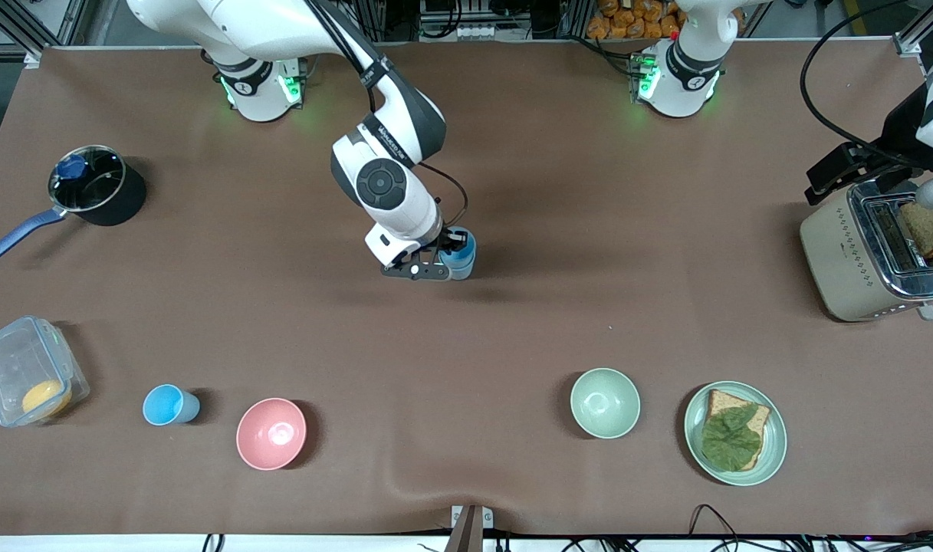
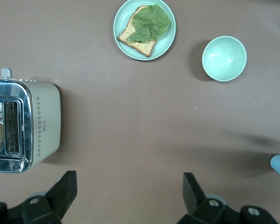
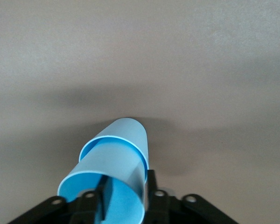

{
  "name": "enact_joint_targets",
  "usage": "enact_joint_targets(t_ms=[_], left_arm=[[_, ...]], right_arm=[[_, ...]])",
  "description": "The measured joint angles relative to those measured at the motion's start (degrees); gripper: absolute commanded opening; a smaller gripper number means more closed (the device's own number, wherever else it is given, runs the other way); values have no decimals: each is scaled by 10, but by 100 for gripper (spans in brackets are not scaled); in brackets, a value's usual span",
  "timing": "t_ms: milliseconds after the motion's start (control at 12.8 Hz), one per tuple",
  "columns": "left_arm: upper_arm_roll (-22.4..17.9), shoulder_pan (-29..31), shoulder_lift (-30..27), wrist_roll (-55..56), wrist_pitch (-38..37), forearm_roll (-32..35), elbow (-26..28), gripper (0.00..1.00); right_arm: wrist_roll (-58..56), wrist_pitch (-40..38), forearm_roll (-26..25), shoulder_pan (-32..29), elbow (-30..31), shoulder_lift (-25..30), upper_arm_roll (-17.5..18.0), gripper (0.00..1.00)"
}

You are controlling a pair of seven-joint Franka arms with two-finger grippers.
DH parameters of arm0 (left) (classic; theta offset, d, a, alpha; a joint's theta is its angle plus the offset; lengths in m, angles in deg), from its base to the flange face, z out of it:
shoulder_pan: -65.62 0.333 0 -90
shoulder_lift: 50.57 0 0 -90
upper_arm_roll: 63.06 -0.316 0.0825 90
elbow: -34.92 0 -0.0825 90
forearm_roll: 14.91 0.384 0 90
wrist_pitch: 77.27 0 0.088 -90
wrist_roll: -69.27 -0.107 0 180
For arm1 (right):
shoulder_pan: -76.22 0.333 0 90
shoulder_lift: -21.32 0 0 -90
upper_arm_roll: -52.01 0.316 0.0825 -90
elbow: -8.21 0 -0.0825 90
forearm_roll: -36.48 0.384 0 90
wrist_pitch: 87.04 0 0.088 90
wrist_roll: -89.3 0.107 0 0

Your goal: Stack blue cups with both arms

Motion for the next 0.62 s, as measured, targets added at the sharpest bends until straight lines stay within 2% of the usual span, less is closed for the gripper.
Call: enact_joint_targets(t_ms=[312,624], left_arm=[[-90,-90,0,0,-1,0,1,100],[-106,-104,1,0,-1,0,5,100]], right_arm=[[-10,-41,-4,-6,-17,15,-14,100],[-145,-139,-25,-90,-24,74,-33,100]])
